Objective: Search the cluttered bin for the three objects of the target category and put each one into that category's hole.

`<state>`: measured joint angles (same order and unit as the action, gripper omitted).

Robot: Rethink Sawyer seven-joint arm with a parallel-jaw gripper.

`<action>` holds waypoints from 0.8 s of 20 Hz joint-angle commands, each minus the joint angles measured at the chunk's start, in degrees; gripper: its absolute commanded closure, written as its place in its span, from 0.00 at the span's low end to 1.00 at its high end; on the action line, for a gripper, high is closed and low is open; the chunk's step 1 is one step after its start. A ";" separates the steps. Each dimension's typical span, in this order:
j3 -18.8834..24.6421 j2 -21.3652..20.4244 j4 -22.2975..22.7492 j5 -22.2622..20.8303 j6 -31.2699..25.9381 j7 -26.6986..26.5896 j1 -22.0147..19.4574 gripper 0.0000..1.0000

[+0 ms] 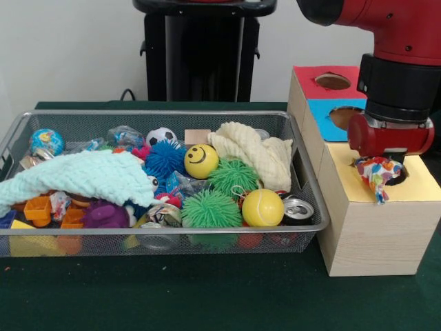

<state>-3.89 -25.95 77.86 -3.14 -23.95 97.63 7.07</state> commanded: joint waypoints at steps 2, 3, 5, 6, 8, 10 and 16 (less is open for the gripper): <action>-0.14 -2.31 0.03 -6.00 -7.84 -4.04 -5.00 0.00; -0.10 -2.32 0.01 -6.12 -7.85 -3.97 -5.00 0.00; 0.17 -2.52 -0.09 -6.62 -8.11 -4.14 -5.11 0.00; 0.27 -2.64 -0.07 -6.78 -8.18 -3.99 -5.16 0.00; 0.43 -2.96 0.29 -6.92 -8.02 -3.49 -5.24 0.00; 0.85 -3.37 0.45 -7.22 -8.18 -3.78 -5.43 0.00; 1.38 -4.32 0.73 -7.50 -8.84 -3.25 -5.73 0.00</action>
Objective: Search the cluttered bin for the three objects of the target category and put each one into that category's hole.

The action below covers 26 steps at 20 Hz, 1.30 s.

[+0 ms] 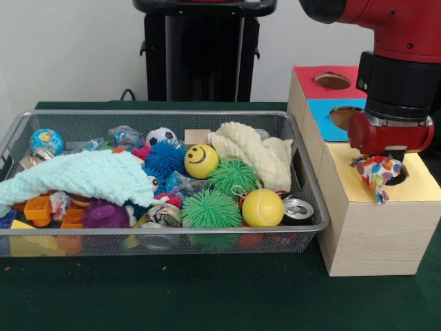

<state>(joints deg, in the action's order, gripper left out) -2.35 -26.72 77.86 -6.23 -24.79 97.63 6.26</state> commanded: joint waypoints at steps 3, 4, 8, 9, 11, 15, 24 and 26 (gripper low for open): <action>0.46 -5.18 1.37 -4.03 -9.86 -4.03 -5.32 0.00; 0.53 -5.50 1.35 -3.99 -10.44 -4.19 -5.34 0.00; 0.71 -7.08 0.60 -3.45 -13.27 -3.75 -5.25 0.00; 0.73 -7.58 0.71 -3.30 -14.12 -3.50 -5.30 0.00; 1.43 -8.05 0.42 -3.60 -14.84 -4.24 -5.64 0.00; 2.04 -8.29 0.09 -4.63 -15.26 -4.99 -6.02 0.00; 2.77 -8.03 0.33 -5.81 -14.10 -3.60 -6.50 0.00; 2.96 -8.17 0.49 -6.16 -13.99 -3.28 -6.64 0.00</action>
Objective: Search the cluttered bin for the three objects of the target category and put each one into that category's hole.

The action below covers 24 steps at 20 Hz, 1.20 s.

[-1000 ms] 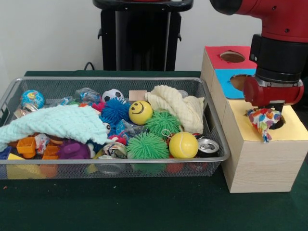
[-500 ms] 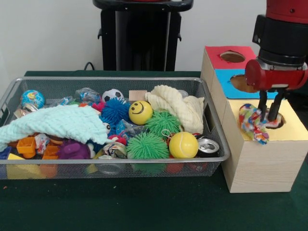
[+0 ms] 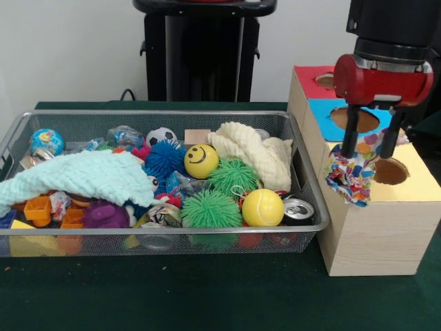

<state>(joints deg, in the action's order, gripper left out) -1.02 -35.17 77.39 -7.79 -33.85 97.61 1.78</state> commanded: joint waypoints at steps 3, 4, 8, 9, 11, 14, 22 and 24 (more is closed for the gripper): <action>2.14 0.15 0.98 -5.47 -5.08 -3.39 -2.44 0.00; 2.24 0.24 0.88 -5.74 -5.04 -3.30 -2.50 0.00; 2.48 0.58 0.63 -6.59 -4.72 -2.79 -2.64 0.00; 2.56 0.67 0.61 -6.71 -4.62 -2.58 -2.68 0.00; 2.74 0.81 0.51 -6.97 -4.47 -2.35 -2.80 0.00; 2.84 0.99 0.59 -7.31 -4.12 -2.17 -2.89 0.00; 3.44 1.95 0.14 -7.90 -2.83 -3.08 -3.27 0.00; 3.42 1.96 0.36 -7.87 -2.47 -2.84 -3.33 0.00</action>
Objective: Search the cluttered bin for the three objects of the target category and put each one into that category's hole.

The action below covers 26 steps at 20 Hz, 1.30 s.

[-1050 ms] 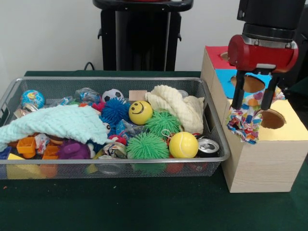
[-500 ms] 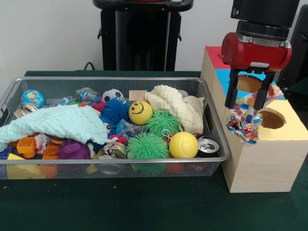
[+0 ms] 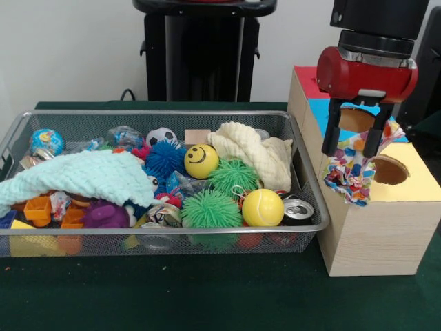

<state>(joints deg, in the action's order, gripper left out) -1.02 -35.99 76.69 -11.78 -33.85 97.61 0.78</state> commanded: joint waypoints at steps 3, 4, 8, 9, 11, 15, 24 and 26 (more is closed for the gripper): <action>3.51 2.69 1.63 -3.91 -1.74 -2.72 -2.53 0.00; 3.56 2.71 1.74 -3.96 -1.53 -2.78 -2.60 0.00; 3.67 2.85 1.91 -4.30 -0.88 -2.72 -2.67 0.00; 3.71 2.87 1.97 -4.37 -0.70 -2.54 -2.68 0.00; 4.22 3.41 2.24 -4.88 0.50 -2.54 -2.95 0.00; 4.43 5.44 2.28 -6.51 3.95 -0.90 -2.90 0.00; 4.30 7.66 2.62 -7.39 8.41 1.85 -2.79 0.00; 4.16 7.87 2.52 -7.42 8.65 1.86 -2.59 0.00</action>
<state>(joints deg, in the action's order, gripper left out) -0.87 -31.95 76.64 -16.44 -26.98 97.63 -0.67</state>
